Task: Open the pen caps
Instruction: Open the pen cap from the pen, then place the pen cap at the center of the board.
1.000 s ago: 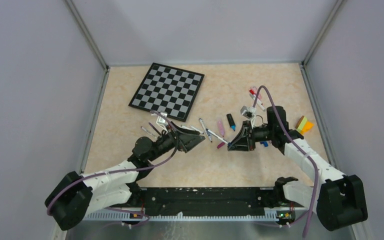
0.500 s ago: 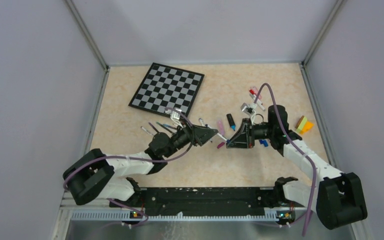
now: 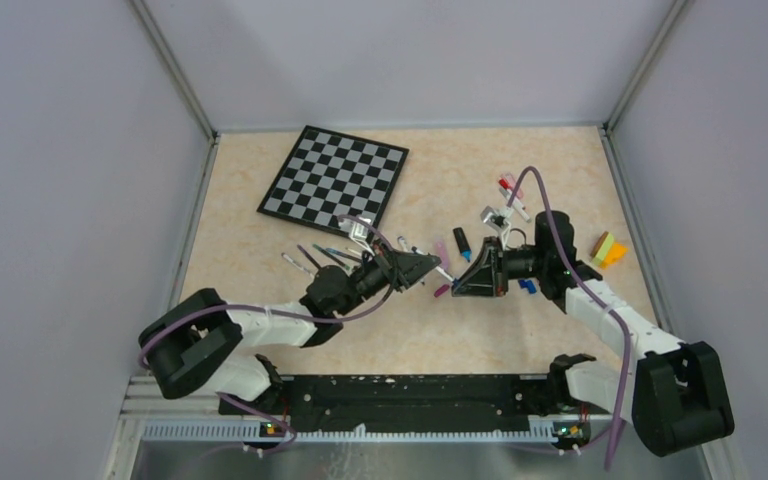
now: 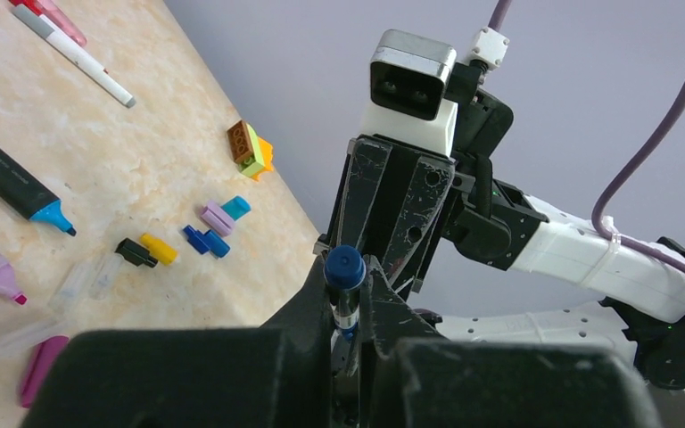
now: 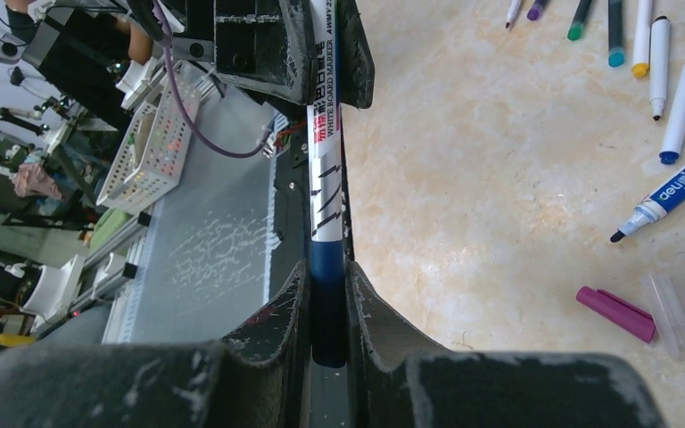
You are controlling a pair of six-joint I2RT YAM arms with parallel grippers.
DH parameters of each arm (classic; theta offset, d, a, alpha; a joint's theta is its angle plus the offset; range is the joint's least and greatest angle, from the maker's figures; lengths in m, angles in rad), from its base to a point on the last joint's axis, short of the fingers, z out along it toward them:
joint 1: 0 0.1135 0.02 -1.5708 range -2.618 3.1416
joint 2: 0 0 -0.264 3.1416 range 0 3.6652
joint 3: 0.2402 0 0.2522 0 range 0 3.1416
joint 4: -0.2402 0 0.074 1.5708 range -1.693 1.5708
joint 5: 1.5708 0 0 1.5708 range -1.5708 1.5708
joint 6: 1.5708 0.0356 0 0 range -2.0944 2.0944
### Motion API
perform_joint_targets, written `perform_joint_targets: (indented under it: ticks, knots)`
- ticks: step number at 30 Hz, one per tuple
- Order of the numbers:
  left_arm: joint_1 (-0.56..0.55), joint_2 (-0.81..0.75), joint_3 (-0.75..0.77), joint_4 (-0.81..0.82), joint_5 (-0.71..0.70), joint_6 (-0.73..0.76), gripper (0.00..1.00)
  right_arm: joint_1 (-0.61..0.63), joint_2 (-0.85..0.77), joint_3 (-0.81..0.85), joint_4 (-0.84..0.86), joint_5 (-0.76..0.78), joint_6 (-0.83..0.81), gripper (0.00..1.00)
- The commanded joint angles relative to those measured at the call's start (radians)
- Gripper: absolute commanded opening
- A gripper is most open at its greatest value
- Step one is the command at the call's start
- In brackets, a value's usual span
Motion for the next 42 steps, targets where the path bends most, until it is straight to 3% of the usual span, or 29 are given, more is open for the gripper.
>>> perform_joint_targets:
  ticks: [1, 5, 10, 12, 16, 22, 25, 30, 35, 42]
  knots:
    - [0.004, -0.070, 0.007, 0.055, -0.178, 0.064, 0.00, 0.006, 0.004, -0.003, -0.001, -0.026, -0.034, 0.00]
    - [0.051, -0.173, -0.001, -0.011, -0.315, 0.097, 0.00, 0.007, 0.006, 0.004, -0.055, -0.022, -0.089, 0.00]
    - [0.155, -0.258, -0.004, -0.057, -0.348, 0.067, 0.00, 0.007, 0.014, 0.011, -0.091, -0.025, -0.131, 0.00]
    - [0.194, -0.275, -0.006, -0.059, -0.314, 0.055, 0.00, 0.006, 0.015, 0.019, -0.132, -0.016, -0.167, 0.00]
    - [0.254, -0.308, -0.036, -0.071, -0.194, 0.061, 0.00, -0.063, -0.012, 0.082, -0.337, 0.086, -0.398, 0.00]
    - [0.319, -0.422, -0.135, -0.224, 0.080, 0.111, 0.00, -0.314, -0.132, 0.107, -0.507, 0.416, -0.621, 0.00]
    - [0.323, -0.498, -0.160, -0.367, 0.156, 0.175, 0.00, -0.471, -0.140, 0.109, -0.502, 0.524, -0.629, 0.00]
    - [0.325, -0.609, -0.208, -0.512, 0.211, 0.260, 0.00, -0.633, -0.057, 0.156, -0.527, 0.638, -0.669, 0.00]
    - [0.324, -0.671, -0.254, -0.563, 0.206, 0.288, 0.00, -0.727, 0.083, 0.237, -0.608, 0.708, -0.708, 0.00]
    - [0.325, -0.672, -0.272, -0.561, 0.225, 0.330, 0.00, -0.766, 0.169, 0.235, -0.577, 0.780, -0.681, 0.00]
